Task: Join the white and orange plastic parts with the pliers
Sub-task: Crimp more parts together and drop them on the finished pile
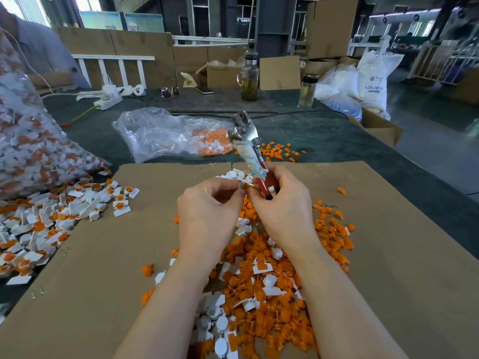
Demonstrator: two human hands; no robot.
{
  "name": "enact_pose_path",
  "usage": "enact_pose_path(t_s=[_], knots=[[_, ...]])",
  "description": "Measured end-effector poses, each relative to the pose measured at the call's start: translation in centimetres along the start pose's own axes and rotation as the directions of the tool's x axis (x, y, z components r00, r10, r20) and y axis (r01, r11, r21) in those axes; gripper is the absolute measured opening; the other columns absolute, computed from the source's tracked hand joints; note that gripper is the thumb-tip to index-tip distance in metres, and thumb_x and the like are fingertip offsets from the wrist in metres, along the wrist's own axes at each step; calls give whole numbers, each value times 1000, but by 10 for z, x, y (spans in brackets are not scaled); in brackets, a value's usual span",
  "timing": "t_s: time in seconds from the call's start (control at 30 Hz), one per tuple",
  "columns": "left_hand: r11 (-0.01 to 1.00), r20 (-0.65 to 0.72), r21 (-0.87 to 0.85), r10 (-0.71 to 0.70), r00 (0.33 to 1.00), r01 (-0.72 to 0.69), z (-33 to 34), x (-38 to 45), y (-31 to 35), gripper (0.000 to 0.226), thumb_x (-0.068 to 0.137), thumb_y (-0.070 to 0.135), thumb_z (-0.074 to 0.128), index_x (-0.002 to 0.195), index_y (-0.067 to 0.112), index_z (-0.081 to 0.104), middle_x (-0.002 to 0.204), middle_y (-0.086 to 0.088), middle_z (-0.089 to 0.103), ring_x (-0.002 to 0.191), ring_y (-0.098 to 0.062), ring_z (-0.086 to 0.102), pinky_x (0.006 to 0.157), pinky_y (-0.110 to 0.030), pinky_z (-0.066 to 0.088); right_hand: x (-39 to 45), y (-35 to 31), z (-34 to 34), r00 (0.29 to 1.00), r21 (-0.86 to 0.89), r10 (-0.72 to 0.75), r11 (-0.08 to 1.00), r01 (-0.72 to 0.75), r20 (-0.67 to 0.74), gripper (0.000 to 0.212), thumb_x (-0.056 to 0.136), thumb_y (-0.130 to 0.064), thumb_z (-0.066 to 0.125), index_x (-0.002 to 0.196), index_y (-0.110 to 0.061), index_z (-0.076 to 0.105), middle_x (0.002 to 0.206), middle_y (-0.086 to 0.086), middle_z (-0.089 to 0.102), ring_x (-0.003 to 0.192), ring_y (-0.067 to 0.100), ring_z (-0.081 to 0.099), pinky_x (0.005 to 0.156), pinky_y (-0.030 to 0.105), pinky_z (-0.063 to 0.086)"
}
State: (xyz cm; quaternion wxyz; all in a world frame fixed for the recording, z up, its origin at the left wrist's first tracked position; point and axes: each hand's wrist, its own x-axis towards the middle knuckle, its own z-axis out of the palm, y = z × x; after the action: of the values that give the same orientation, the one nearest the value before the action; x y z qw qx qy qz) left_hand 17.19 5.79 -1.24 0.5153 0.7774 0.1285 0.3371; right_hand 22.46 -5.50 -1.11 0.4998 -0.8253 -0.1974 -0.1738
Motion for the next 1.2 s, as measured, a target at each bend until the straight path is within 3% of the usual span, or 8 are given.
enact_pose_path(t_s=[0.3, 0.5, 0.73, 0.93, 1.03, 1.1, 1.2], knots=[[996, 65, 46, 69, 996, -72, -5, 1, 1, 31, 83, 19, 77, 76, 47, 67, 78, 33, 68, 74, 10, 65, 66, -7, 52, 0, 0, -2, 1000, 7, 0, 1000, 0, 21, 30, 83, -24, 73, 111, -27, 62, 87, -20, 62, 87, 2, 62, 76, 28, 55], [989, 85, 81, 116, 990, -123, -6, 1, 0, 26, 83, 15, 75, 82, 41, 74, 77, 32, 68, 75, 8, 66, 68, -9, 52, 0, 0, -2, 999, 2, -3, 1000, 3, 33, 31, 82, -21, 73, 111, -25, 64, 89, -19, 64, 88, 3, 63, 77, 29, 55], [999, 9, -33, 6, 1000, -6, -3, 1, 1, 13, 82, 21, 78, 82, 34, 76, 75, 26, 70, 73, 5, 67, 62, -7, 50, 1, 1, -4, 999, 100, 22, 995, -26, 46, 28, 85, -24, 73, 110, -28, 62, 93, -19, 66, 90, -2, 62, 77, 21, 52], [995, -33, -75, -72, 997, 69, -2, 1, 2, 10, 81, 25, 79, 78, 33, 74, 70, 21, 71, 67, 2, 67, 57, -11, 51, 1, -1, -3, 995, 129, 30, 991, -42, 93, 29, 87, -20, 69, 114, -27, 61, 97, -13, 68, 91, 3, 64, 78, 30, 56], [994, -52, -71, -92, 994, 88, -1, 1, 3, 13, 78, 30, 82, 73, 36, 71, 68, 23, 70, 63, 4, 65, 55, -10, 49, 1, -1, -3, 995, 125, 20, 992, -33, 103, 29, 87, -18, 68, 114, -26, 61, 94, -11, 67, 85, 5, 64, 73, 28, 55], [990, -61, -71, -123, 991, 118, 0, 2, 2, 14, 79, 30, 82, 72, 36, 71, 68, 22, 70, 64, 3, 66, 59, -16, 52, 1, -1, -3, 993, 119, 17, 992, -31, 118, 28, 89, -19, 67, 115, -27, 60, 92, -12, 66, 82, 4, 62, 69, 23, 51], [970, -62, -156, -196, 979, 184, -2, 4, 2, 13, 81, 23, 81, 73, 30, 72, 68, 13, 72, 65, -5, 70, 65, -25, 57, 2, 0, -6, 982, 134, 57, 988, -81, 178, 25, 89, -22, 67, 113, -27, 60, 95, -13, 66, 87, 1, 62, 74, 21, 53]])
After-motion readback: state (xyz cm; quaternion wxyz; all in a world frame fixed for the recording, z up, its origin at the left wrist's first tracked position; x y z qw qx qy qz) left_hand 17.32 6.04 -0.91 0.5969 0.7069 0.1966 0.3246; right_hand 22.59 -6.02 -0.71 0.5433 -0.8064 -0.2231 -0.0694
